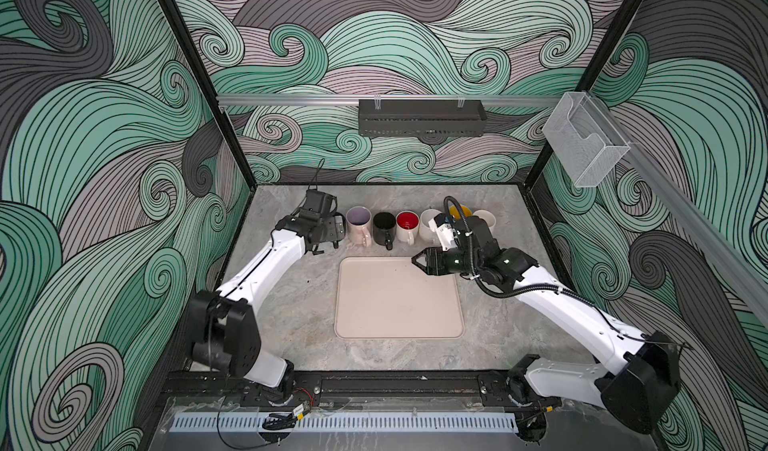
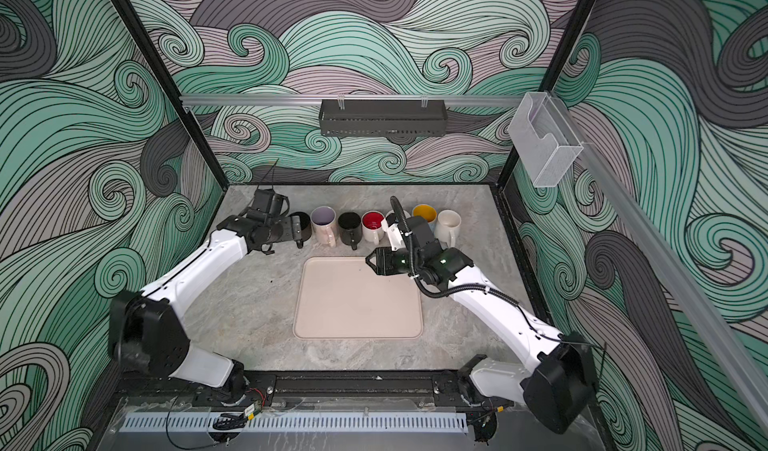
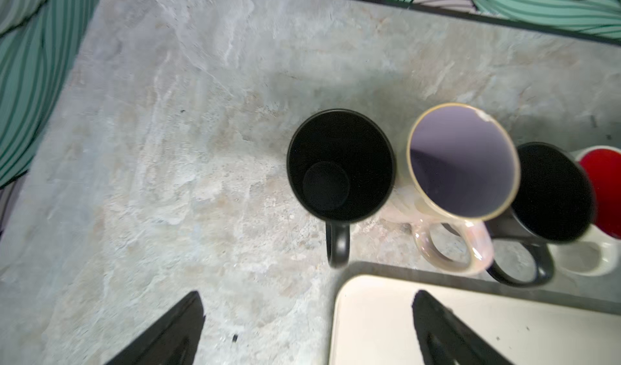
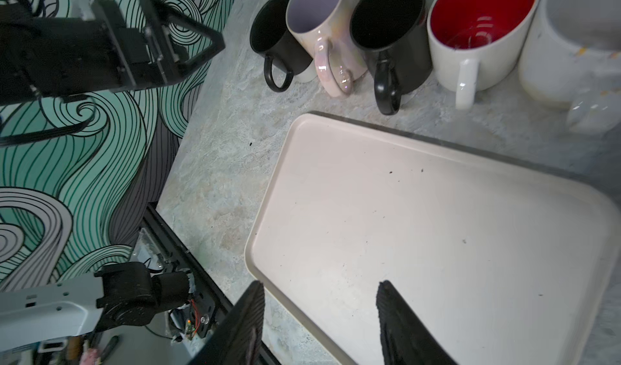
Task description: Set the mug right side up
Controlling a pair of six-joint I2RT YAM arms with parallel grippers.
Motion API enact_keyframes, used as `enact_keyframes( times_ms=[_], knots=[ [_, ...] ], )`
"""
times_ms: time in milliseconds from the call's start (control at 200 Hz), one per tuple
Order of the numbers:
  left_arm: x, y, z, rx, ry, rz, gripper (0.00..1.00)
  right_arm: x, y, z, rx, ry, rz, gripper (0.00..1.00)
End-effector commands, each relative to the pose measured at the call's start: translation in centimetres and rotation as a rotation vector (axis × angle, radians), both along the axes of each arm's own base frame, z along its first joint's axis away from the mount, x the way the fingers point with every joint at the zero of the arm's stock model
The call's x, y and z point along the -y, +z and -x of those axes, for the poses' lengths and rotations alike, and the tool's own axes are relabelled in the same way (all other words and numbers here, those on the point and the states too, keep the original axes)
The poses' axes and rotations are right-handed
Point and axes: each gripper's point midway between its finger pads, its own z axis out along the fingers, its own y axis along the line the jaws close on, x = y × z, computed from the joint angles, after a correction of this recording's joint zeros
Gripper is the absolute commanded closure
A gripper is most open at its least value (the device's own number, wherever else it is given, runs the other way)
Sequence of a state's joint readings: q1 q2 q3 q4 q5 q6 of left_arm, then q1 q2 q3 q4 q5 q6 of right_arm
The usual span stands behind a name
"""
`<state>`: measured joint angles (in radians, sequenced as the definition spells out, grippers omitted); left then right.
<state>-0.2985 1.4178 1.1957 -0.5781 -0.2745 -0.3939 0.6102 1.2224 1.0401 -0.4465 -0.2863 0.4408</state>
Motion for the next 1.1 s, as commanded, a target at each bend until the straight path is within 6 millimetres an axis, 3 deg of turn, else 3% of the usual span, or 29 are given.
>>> enact_keyframes(
  times_ms=[0, 95, 175, 190, 235, 285, 430, 530, 635, 820, 856, 966, 1096],
  knots=[
    [-1.0, 3.3, 2.6, 0.125, 0.026, 0.008, 0.01, 2.7, 1.6, -0.4, 0.089, -0.059, 0.093, 0.24],
    [-1.4, 5.2, 4.5, 0.304, 0.018, 0.053, 0.02, 4.7, 2.1, -0.5, 0.155, -0.111, 0.161, 0.01],
    [-1.9, 6.1, 5.8, 0.513, 0.013, 0.095, 0.02, 7.3, 1.8, -1.3, 0.226, -0.218, 0.243, 0.01],
    [-2.2, 5.1, 6.1, 0.526, 0.022, 0.090, 0.01, 7.8, 1.6, -1.4, 0.238, -0.239, 0.258, 0.01],
    [-2.6, 5.4, 6.7, 0.662, 0.019, 0.101, 0.02, 8.9, 1.0, -1.6, 0.273, -0.282, 0.285, 0.01],
    [-3.2, 4.1, 7.5, 0.740, 0.005, 0.044, 0.01, 9.6, 0.5, -1.8, 0.319, -0.310, 0.291, 0.01],
    [-7.3, 2.0, 8.4, 0.710, 0.135, -0.215, 0.01, 10.6, -0.3, -2.1, 0.463, -0.396, 0.208, 0.01],
    [-9.7, 0.1, 7.3, 0.617, 0.198, -0.361, 0.02, 11.4, -0.3, -2.2, 0.526, -0.394, 0.268, 0.01],
    [-11.0, -3.0, 5.3, 0.596, 0.200, -0.303, 0.01, 12.1, -0.9, -2.7, 0.512, -0.377, 0.390, 0.01],
    [-11.9, -8.1, 1.9, 0.554, 0.165, -0.239, 0.01, 13.2, -0.3, -3.1, 0.583, -0.418, 0.421, 0.01],
    [-11.7, -9.4, 1.3, 0.514, 0.143, -0.222, 0.01, 14.0, -0.3, -3.3, 0.592, -0.446, 0.443, 0.00],
    [-12.3, -10.6, -0.2, 0.424, 0.138, -0.200, 0.01, 17.0, -0.6, -4.3, 0.624, -0.550, 0.536, 0.00],
    [-11.9, -10.8, -1.3, 0.368, 0.101, -0.183, 0.02, 21.1, -2.4, -5.9, 0.622, -0.696, 0.604, 0.01]
  ],
)
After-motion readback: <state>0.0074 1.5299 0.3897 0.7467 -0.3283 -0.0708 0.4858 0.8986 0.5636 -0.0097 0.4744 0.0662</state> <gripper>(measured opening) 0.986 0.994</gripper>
